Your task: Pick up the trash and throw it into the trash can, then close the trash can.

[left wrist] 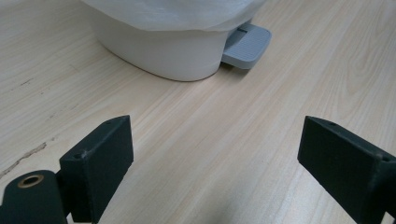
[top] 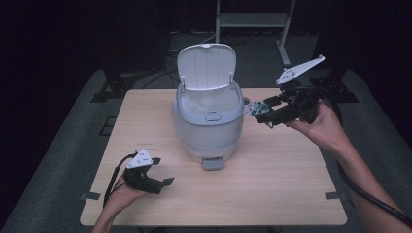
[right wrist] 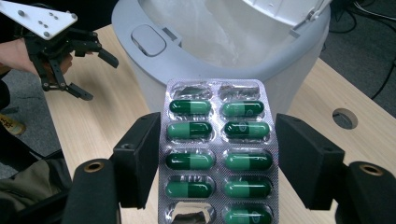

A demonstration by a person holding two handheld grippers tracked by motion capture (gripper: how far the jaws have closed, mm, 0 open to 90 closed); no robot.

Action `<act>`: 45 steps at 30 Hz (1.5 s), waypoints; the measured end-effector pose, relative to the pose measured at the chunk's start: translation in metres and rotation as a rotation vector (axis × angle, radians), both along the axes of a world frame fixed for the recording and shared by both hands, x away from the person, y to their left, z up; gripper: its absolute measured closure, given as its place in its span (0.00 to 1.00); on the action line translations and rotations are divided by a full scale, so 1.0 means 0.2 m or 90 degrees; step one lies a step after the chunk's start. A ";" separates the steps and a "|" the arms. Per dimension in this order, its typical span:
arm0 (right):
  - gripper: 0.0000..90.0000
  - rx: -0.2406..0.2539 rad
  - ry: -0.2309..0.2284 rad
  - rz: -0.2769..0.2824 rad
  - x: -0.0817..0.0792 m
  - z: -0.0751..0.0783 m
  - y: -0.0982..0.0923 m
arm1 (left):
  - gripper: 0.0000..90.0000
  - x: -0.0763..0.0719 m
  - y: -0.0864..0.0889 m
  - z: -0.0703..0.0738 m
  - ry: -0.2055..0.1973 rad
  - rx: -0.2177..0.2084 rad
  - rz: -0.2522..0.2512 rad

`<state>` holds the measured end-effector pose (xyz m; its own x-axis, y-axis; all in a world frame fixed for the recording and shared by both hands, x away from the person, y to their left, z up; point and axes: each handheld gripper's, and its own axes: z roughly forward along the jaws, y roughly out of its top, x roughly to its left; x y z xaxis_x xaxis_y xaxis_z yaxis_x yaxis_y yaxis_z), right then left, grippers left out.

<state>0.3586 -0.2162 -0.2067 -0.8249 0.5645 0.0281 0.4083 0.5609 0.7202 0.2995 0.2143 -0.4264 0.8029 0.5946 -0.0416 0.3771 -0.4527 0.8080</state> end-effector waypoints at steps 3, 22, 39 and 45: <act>0.36 -0.001 -0.001 0.003 0.00 0.01 0.01 | 0.11 0.00 -0.01 0.00 -0.001 0.002 -0.002; 0.36 -0.005 -0.009 0.020 0.06 0.11 0.10 | 0.11 0.00 0.01 0.00 0.003 0.002 0.000; 0.36 -0.002 -0.015 0.028 0.11 0.16 0.17 | 0.10 0.00 0.00 -0.01 0.006 0.005 0.001; 0.36 -0.011 -0.018 0.033 0.13 0.18 0.21 | 0.10 -0.01 0.00 -0.01 0.008 0.009 0.000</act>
